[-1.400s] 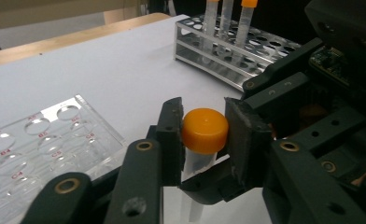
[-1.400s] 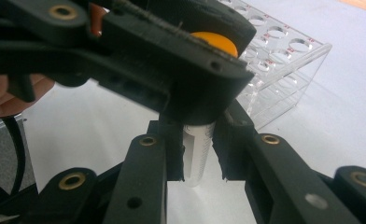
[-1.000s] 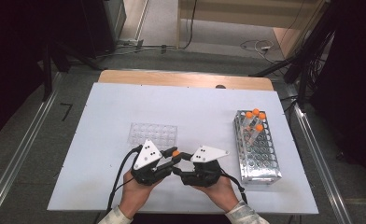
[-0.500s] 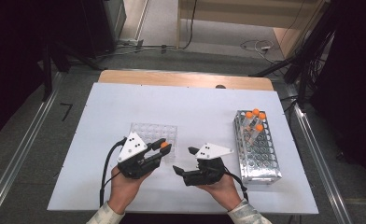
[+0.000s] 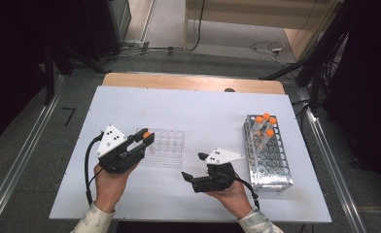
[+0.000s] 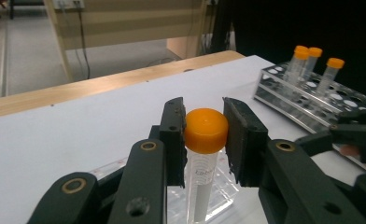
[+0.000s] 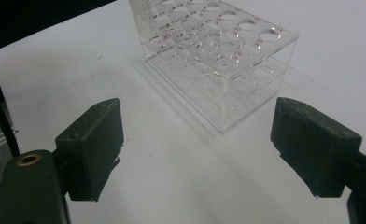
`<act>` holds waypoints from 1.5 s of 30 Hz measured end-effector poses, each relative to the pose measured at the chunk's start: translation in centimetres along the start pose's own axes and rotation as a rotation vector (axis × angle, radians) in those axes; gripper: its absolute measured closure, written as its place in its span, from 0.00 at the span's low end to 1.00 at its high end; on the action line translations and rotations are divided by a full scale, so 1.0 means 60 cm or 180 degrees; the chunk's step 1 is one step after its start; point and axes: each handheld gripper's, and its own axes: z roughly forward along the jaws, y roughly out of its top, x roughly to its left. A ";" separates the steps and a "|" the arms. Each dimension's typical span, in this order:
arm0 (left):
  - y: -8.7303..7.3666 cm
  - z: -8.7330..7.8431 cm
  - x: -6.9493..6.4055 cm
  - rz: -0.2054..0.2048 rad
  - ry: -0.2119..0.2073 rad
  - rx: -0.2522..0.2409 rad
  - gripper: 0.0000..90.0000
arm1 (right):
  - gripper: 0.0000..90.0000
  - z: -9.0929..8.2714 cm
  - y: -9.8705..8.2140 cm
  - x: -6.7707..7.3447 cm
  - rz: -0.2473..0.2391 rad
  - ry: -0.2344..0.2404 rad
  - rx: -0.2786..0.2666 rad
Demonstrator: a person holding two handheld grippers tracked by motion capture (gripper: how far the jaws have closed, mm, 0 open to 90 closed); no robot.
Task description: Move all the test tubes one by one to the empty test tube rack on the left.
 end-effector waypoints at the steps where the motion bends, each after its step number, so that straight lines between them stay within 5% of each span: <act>1: 0.000 -0.001 0.006 -0.0011 0.0034 -0.0002 0.78 | 0.17 0.000 0.000 0.000 0.0004 0.0002 0.0006; 18: 0.006 -0.010 0.062 -0.0094 0.0380 -0.0049 0.78 | 0.18 -0.001 0.000 -0.002 0.0059 -0.0003 -0.0018; 26: -0.009 0.003 0.061 -0.0105 0.0401 0.0000 0.78 | 0.18 -0.002 -0.002 -0.003 0.0074 -0.0002 -0.0025; 36: -0.045 0.024 0.041 0.0186 0.0528 0.0228 0.78 | 0.19 -0.003 -0.002 0.000 0.0029 -0.0010 -0.0031; 45: -0.057 0.027 0.044 0.0157 0.0543 0.0268 0.78 | 0.19 -0.005 -0.002 0.000 0.0042 0.0009 -0.0047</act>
